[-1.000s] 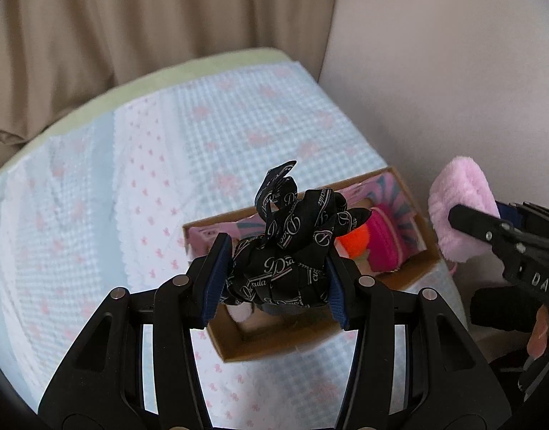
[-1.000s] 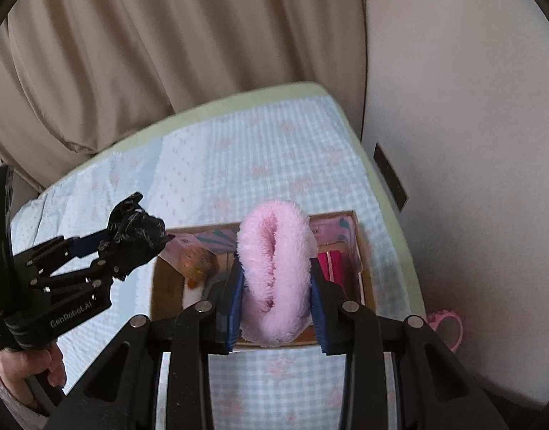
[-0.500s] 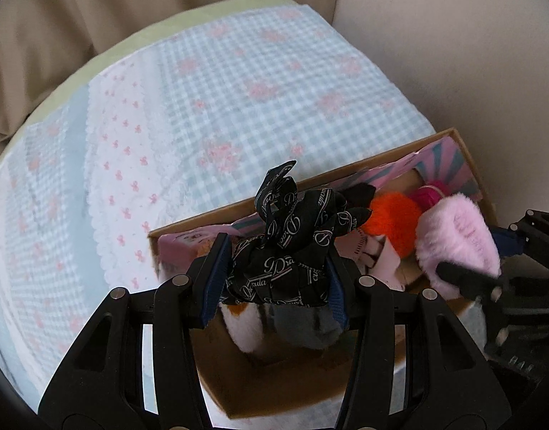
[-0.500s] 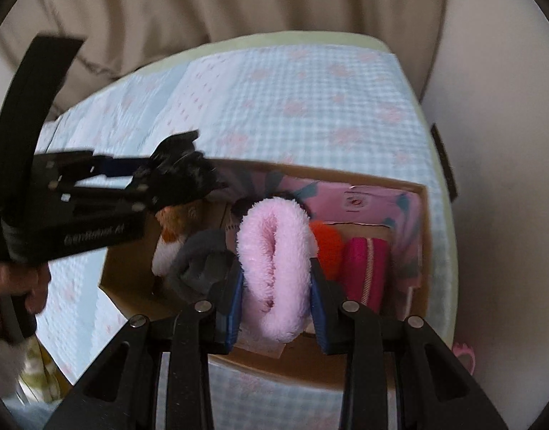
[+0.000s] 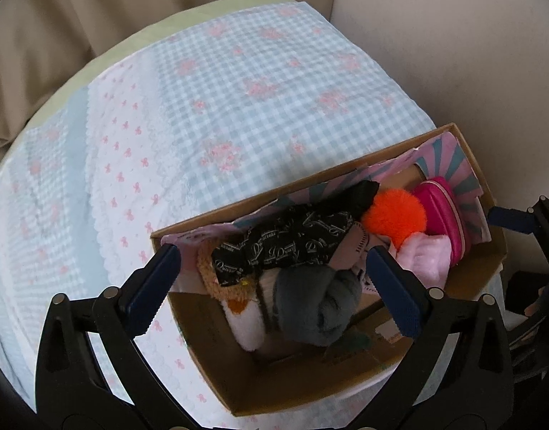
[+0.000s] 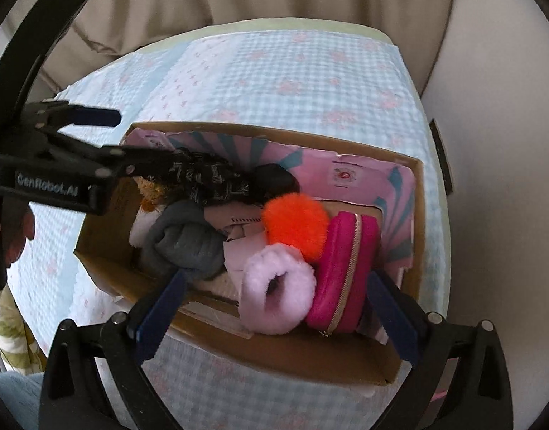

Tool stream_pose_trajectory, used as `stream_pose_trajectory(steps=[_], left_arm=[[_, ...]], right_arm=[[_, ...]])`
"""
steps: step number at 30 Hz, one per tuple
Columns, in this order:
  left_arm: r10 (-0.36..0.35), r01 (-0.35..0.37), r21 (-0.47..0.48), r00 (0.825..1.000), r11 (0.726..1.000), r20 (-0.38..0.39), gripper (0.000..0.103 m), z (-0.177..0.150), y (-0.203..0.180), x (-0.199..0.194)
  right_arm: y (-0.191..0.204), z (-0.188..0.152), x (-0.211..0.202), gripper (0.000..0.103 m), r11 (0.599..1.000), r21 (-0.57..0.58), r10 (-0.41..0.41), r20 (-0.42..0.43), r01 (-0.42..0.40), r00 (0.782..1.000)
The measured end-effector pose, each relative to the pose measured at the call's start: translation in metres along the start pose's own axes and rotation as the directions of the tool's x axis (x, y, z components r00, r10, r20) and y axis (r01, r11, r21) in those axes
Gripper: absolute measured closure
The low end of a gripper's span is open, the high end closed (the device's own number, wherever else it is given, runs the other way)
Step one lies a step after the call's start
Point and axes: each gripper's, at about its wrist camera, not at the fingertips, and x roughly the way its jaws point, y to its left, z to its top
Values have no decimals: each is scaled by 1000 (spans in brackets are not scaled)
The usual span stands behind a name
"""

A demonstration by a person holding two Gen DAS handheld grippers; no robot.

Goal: Organize soft objects

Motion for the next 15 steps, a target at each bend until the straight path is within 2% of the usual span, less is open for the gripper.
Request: stream_pose_trajectory(steps=[8, 15], left_arm=[[0, 0, 1, 1000, 1000, 31, 0, -9, -4, -23], [-4, 11, -52, 992, 999, 129, 0, -19, 6, -81]], right_arm=[[6, 2, -25, 3, 1000, 19, -17, 32, 16, 999], [25, 10, -73, 3, 999, 33, 7, 100, -10, 995]])
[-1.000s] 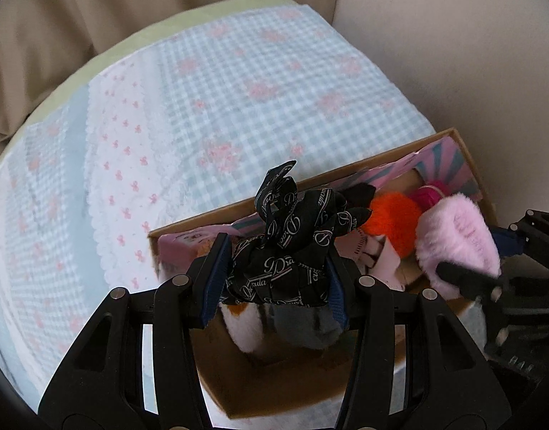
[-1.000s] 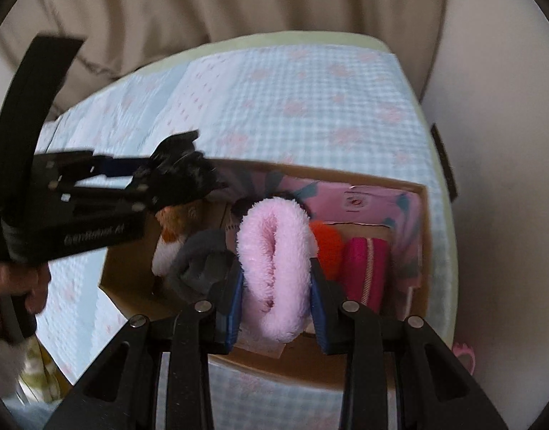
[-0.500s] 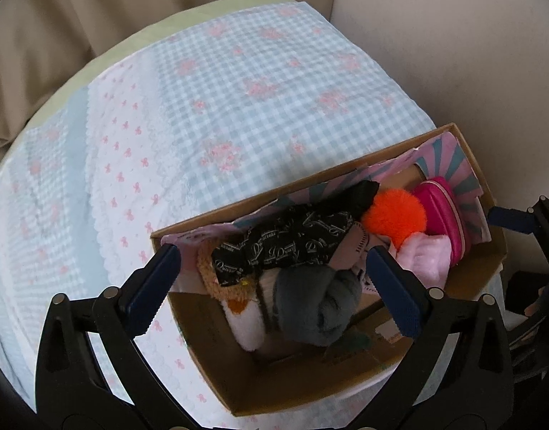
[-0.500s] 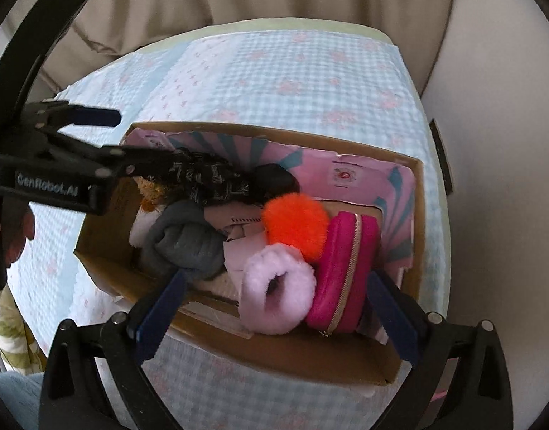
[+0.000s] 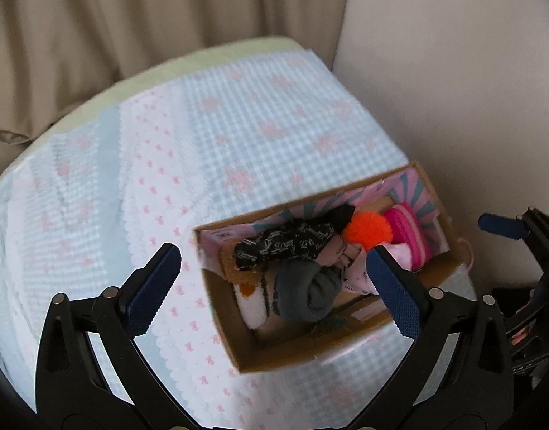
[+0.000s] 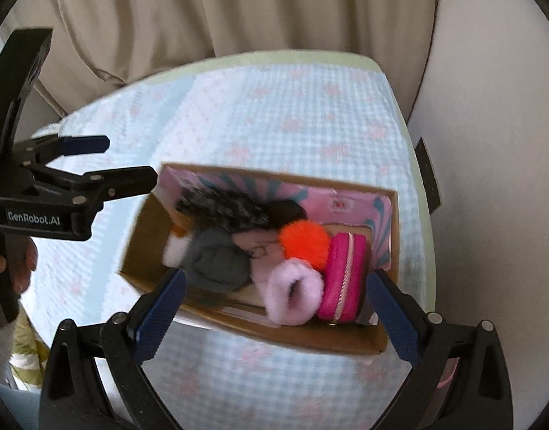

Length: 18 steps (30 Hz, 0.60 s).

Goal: Organize soft objects

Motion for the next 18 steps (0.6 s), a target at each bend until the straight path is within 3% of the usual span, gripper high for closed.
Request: stream_pose_trajectory(steps=[8, 18], left_arm=[[23, -6, -104, 987, 995, 157, 0, -10, 22, -114], [127, -61, -203, 935, 977, 332, 0, -55, 71, -257]], right_arm=[[51, 20, -81, 3, 999, -24, -36, 127, 40, 991], [134, 44, -173, 3, 1000, 13, -18, 267, 15, 963]])
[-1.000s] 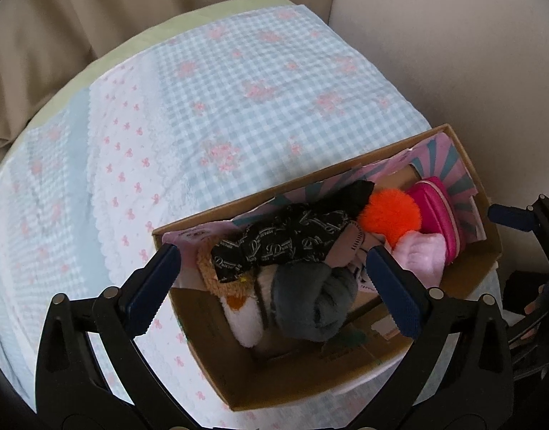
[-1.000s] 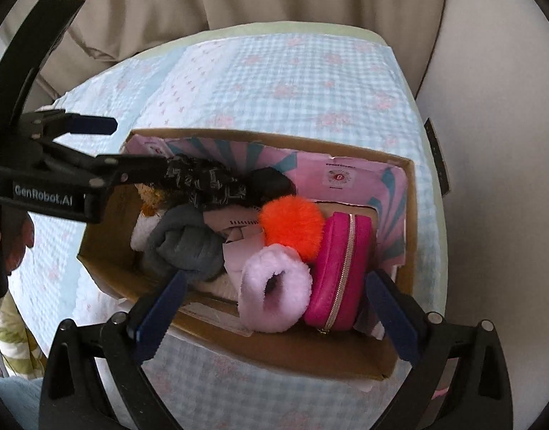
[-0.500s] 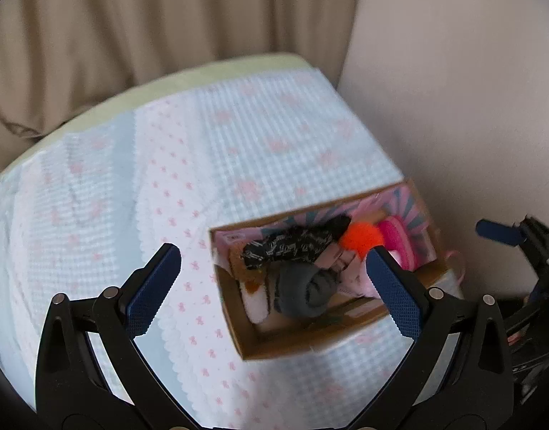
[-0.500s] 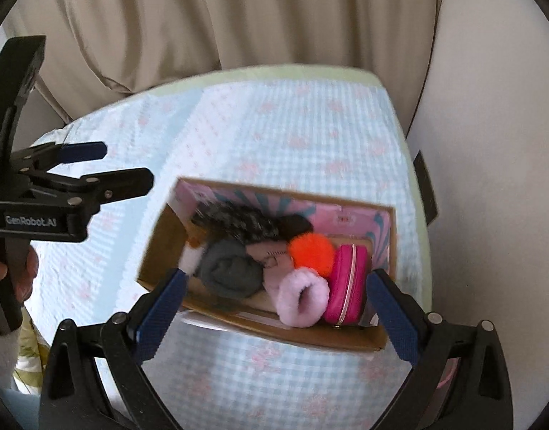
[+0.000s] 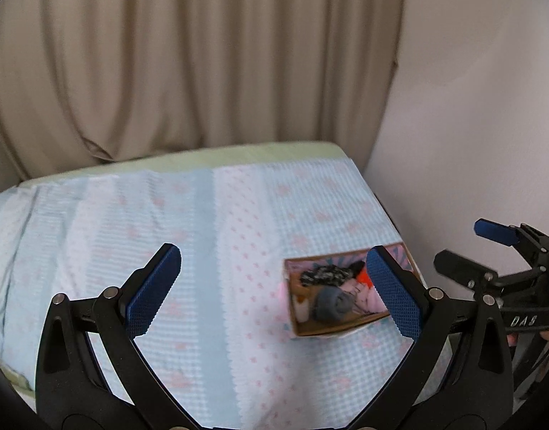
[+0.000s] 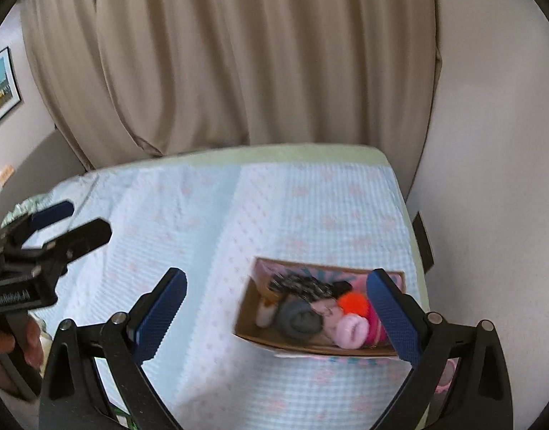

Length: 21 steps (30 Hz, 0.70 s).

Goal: Organize soft objects

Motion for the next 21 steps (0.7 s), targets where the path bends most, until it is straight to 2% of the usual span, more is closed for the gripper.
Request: stream_pose_trajectory(steps=[7, 11, 19, 21], left_arm=[[80, -74, -58, 992, 996, 99, 0, -4, 55, -73], [110, -99, -80, 983, 992, 144, 0, -13, 79, -100], [186, -170, -88, 957, 981, 221, 0, -33, 110, -128], [185, -170, -87, 956, 982, 226, 0, -36, 113, -129]], right_arm=[[57, 11, -41, 3, 1000, -4, -9, 106, 10, 994], [81, 11, -54, 3, 1000, -3, -23, 146, 24, 989], [106, 0, -62, 3, 996, -6, -89, 205, 92, 975], [110, -2, -62, 3, 995, 3, -103, 209, 104, 973]])
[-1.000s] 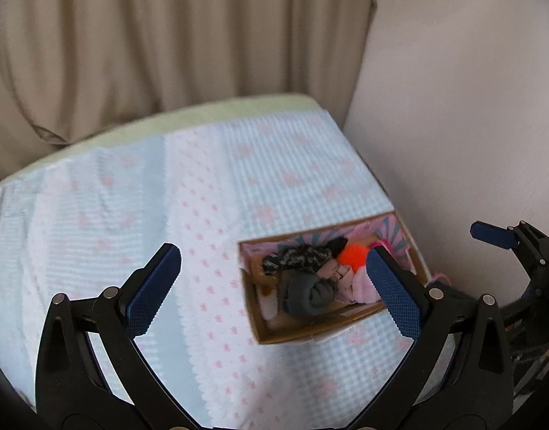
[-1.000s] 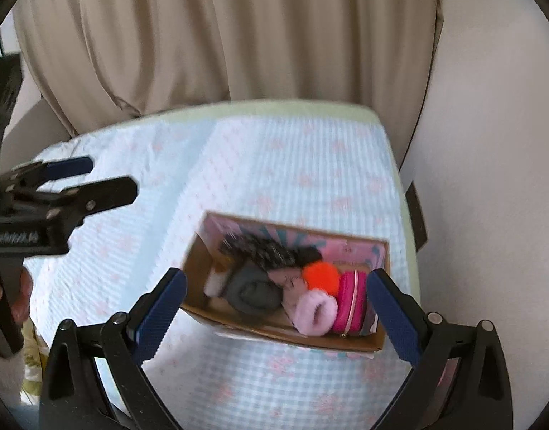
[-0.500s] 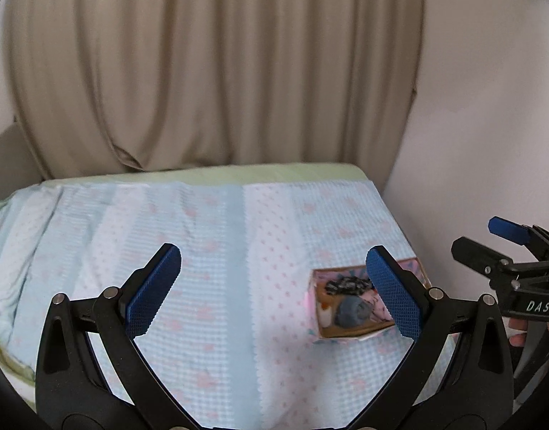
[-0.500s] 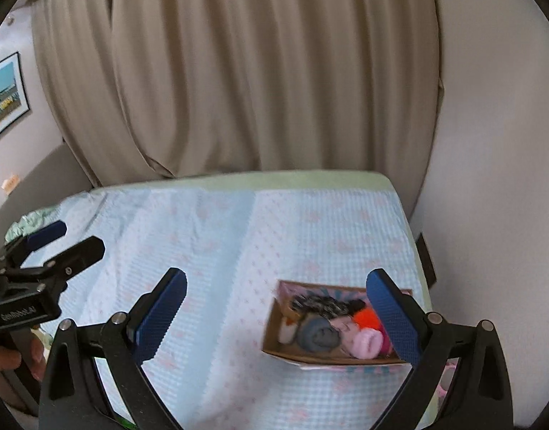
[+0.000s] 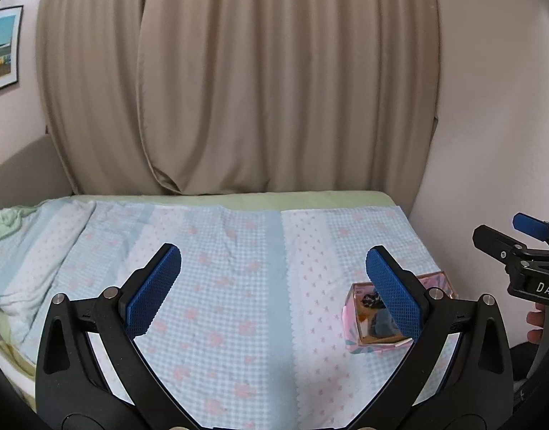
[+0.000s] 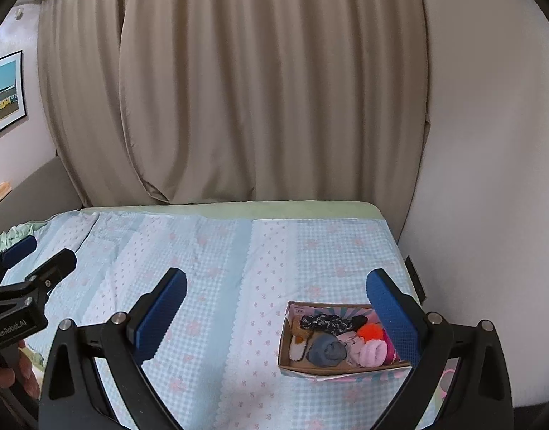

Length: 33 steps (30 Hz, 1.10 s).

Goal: Organize soft objects

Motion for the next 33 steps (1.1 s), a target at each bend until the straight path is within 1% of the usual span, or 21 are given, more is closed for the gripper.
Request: stream_pose_trajectory(steps=[17, 33], left_arm=[[-18, 18, 12, 1000, 1000, 3, 0, -2, -2, 0], [0, 0, -14, 1000, 1000, -1, 0, -4, 3, 3]], right_arm=[[6, -1, 1, 3, 999, 12, -47, 4, 47, 999], [12, 1, 7, 3, 999, -4, -35, 6, 35, 999]])
